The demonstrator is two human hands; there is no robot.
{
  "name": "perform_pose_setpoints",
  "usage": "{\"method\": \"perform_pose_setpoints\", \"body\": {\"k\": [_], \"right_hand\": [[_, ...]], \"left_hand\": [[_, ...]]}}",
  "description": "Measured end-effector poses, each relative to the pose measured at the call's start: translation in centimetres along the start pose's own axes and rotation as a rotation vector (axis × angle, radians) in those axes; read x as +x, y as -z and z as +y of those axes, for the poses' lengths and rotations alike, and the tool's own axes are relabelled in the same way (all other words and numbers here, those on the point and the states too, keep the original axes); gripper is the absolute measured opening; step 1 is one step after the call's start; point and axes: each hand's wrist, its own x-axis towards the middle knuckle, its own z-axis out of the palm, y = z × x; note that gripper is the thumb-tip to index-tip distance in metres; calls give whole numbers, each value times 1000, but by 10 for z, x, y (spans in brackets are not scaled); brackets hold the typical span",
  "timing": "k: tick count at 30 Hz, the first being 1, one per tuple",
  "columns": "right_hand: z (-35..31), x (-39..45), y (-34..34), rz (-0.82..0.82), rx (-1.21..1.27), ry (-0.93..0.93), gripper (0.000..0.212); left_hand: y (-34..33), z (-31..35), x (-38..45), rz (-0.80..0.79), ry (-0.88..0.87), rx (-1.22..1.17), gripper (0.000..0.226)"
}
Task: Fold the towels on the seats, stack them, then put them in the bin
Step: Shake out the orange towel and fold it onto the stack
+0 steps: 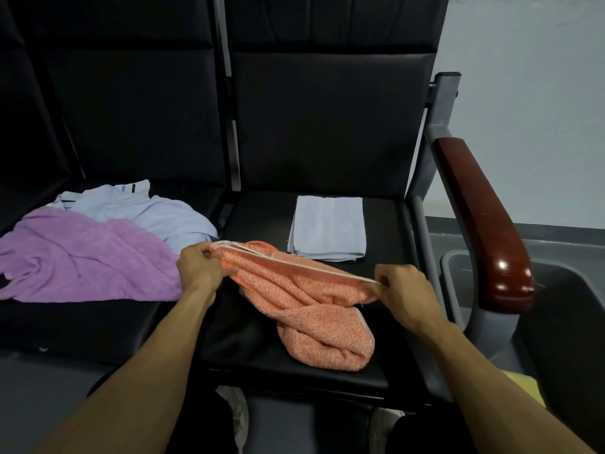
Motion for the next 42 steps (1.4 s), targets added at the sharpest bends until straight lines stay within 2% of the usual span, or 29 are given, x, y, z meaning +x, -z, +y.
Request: {"method": "perform_pose_setpoints", "body": {"k": [2, 4, 5, 7, 9, 13, 15, 18, 20, 22, 24, 28, 33, 35, 38, 42], "right_hand": [[1, 0, 0, 69, 226, 25, 41], [2, 2, 1, 68, 299, 61, 25], [3, 3, 1, 52, 284, 90, 18], [4, 4, 0, 18, 194, 131, 16], [7, 5, 0, -13, 59, 98, 3], [12, 8, 1, 1, -174, -51, 35], [12, 7, 4, 21, -148, -97, 35], [10, 7, 5, 40, -172, -98, 22], [11, 7, 7, 99, -27, -61, 14], [9, 4, 13, 211, 254, -54, 6], [5, 1, 23, 324, 401, -97, 8], [-7, -1, 44, 424, 429, -171, 8], [-30, -2, 102, 546, 502, -52, 6], [-40, 1, 132, 557, 434, -21, 12], [-59, 1, 179, 556, 358, -31, 9], [-83, -7, 232, 743, 505, -33, 12]], "left_hand": [[-2, -1, 2, 20, 25, -58, 8], [-3, 0, 2, 28, 41, -95, 7], [-3, 0, 2, 27, 47, -104, 8], [-4, 1, 1, 21, 54, -110, 8], [-3, 1, 1, 28, 57, -95, 7], [0, 1, 3, 75, 51, -93, 16], [-1, 2, 0, 80, 36, -70, 16], [-3, 3, -3, 100, 8, -46, 11], [-1, 6, -3, 112, -16, -32, 9], [2, 9, -4, 131, -35, -57, 17], [5, 15, -8, 130, -76, -81, 25], [11, 40, -14, 112, -151, -82, 19], [36, 106, -23, 122, -294, -102, 24], [50, 132, -33, 115, -349, -126, 23], [69, 166, -47, 134, -423, -153, 21], [94, 214, -71, 100, -458, -219, 23]]}}
